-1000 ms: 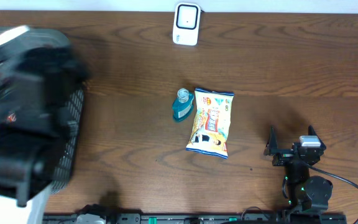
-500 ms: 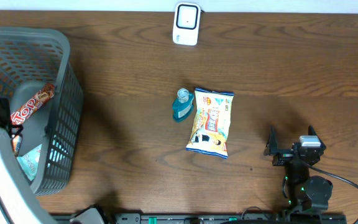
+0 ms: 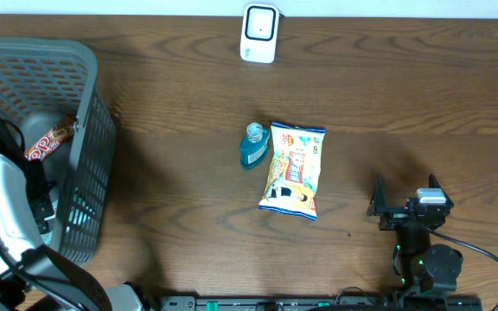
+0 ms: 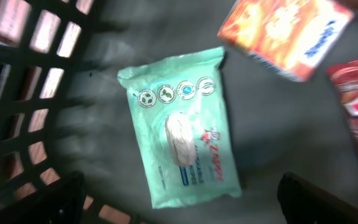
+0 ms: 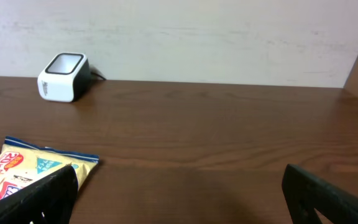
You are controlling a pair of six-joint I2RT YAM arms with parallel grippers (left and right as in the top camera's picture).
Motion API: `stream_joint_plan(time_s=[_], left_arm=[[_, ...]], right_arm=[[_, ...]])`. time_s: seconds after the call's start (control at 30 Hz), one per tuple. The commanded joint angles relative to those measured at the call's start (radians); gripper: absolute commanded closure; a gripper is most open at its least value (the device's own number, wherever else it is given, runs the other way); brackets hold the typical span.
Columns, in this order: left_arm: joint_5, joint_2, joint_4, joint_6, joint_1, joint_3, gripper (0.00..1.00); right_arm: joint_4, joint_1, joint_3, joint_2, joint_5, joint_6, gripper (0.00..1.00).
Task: Scan the item barcode
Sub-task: 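Reach the left gripper into the basket and grasp the green wipes pack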
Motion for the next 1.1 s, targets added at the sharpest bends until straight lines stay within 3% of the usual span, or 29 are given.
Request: stream_joint_plan(time_s=[0.0,0.57,0.83,0.97,1.07], left_arm=[[0.017,0.031,0.015,-0.019,0.005,-0.035,0.02],[0.017,0.237,0.109,-0.031,0.006,-0.091,0.03],[0.026,0.239,0.263,-0.025,0.006,-0.262,0.02],[0.032,0.239,0.292,-0.010,0.006,-0.325,0.27],[0.040,0.236,0.288,0.022,0.006,-0.327,0.51]], right_arm=[[-0.004,0.008,-0.001,-0.005,0.005,0.010,0.01],[-0.004,0.008,-0.001,-0.005,0.005,0.010,0.01],[-0.004,0.008,-0.001,-0.005,0.004,0.010,0.01],[-0.004,0.008,-0.001,-0.005,0.004,0.010,0.01],[-0.004,0.008,-0.001,-0.005,0.004,0.010,0.01]])
